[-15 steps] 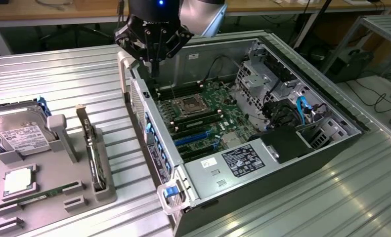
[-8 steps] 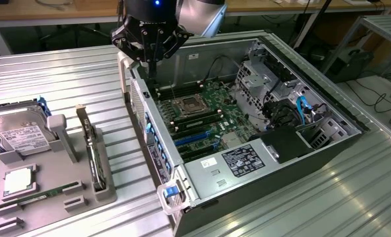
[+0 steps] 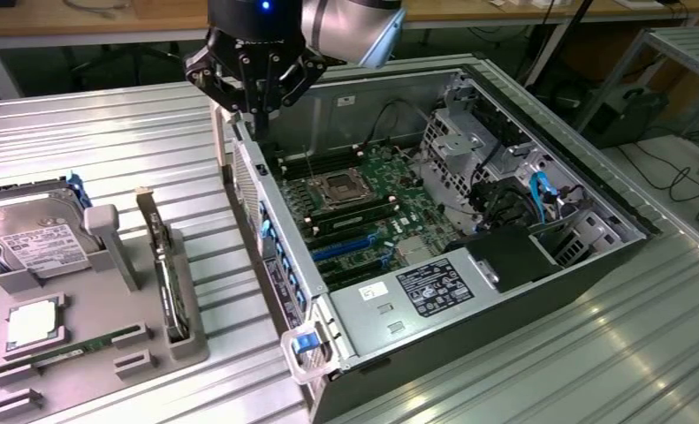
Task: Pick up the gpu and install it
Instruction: 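Reach for the gpu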
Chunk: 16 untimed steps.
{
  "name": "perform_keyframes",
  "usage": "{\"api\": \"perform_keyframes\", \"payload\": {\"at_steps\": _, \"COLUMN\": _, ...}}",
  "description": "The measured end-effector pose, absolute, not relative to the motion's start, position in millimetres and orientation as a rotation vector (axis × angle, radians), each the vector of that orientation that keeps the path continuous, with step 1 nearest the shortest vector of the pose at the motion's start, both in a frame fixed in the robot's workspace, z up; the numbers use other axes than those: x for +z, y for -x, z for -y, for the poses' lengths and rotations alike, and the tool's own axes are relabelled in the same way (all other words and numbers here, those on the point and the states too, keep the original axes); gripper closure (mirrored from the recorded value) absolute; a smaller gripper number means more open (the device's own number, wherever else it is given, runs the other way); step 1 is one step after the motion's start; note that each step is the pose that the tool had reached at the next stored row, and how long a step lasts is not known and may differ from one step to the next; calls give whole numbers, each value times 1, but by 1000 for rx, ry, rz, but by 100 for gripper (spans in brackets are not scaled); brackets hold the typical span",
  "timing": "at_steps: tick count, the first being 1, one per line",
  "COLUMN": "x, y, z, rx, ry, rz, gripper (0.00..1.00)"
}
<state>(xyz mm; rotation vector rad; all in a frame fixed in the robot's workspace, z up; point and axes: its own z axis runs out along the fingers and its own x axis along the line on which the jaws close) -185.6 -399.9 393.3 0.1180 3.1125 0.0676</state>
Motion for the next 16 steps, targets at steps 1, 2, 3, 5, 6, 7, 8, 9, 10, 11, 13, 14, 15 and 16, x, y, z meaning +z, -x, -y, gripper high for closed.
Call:
{"api": "perform_keyframes", "payload": {"at_steps": 1, "x": 393, "y": 187, "z": 400, "rx": 68, "ry": -118, "rz": -3112, "gripper": 89}}
{"api": "perform_keyframes", "payload": {"at_steps": 2, "x": 393, "y": 188, "z": 400, "rx": 68, "ry": -118, "rz": -3112, "gripper": 89}}
{"api": "perform_keyframes", "payload": {"at_steps": 3, "x": 393, "y": 189, "z": 400, "rx": 68, "ry": -118, "rz": -3112, "gripper": 89}}
{"api": "perform_keyframes", "payload": {"at_steps": 5, "x": 393, "y": 191, "z": 400, "rx": 68, "ry": -118, "rz": -3112, "gripper": 89}}
{"api": "perform_keyframes", "payload": {"at_steps": 6, "x": 393, "y": 192, "z": 400, "rx": 68, "ry": -118, "rz": -3112, "gripper": 89}}
{"api": "perform_keyframes", "payload": {"at_steps": 7, "x": 393, "y": 193, "z": 400, "rx": 68, "ry": -118, "rz": -3112, "gripper": 89}}
{"api": "perform_keyframes", "payload": {"at_steps": 8, "x": 393, "y": 195, "z": 400, "rx": 68, "ry": -118, "rz": -3112, "gripper": 89}}
{"api": "perform_keyframes", "payload": {"at_steps": 9, "x": 393, "y": 196, "z": 401, "rx": 68, "ry": -118, "rz": -3113, "gripper": 89}}
{"api": "perform_keyframes", "payload": {"at_steps": 10, "x": 393, "y": 197, "z": 401, "rx": 68, "ry": -118, "rz": -3113, "gripper": 89}}
{"api": "perform_keyframes", "payload": {"at_steps": 11, "x": 393, "y": 199, "z": 401, "rx": 68, "ry": -118, "rz": -3112, "gripper": 89}}
{"api": "perform_keyframes", "payload": {"at_steps": 13, "x": 393, "y": 201, "z": 401, "rx": 68, "ry": -118, "rz": -3113, "gripper": 89}}
{"api": "perform_keyframes", "payload": {"at_steps": 14, "x": 393, "y": 202, "z": 401, "rx": 68, "ry": -118, "rz": -3112, "gripper": 89}}
{"api": "perform_keyframes", "payload": {"at_steps": 15, "x": 393, "y": 203, "z": 401, "rx": 68, "ry": -118, "rz": -3113, "gripper": 89}}
{"api": "perform_keyframes", "payload": {"at_steps": 16, "x": 393, "y": 204, "z": 401, "rx": 68, "ry": -118, "rz": -3112, "gripper": 89}}
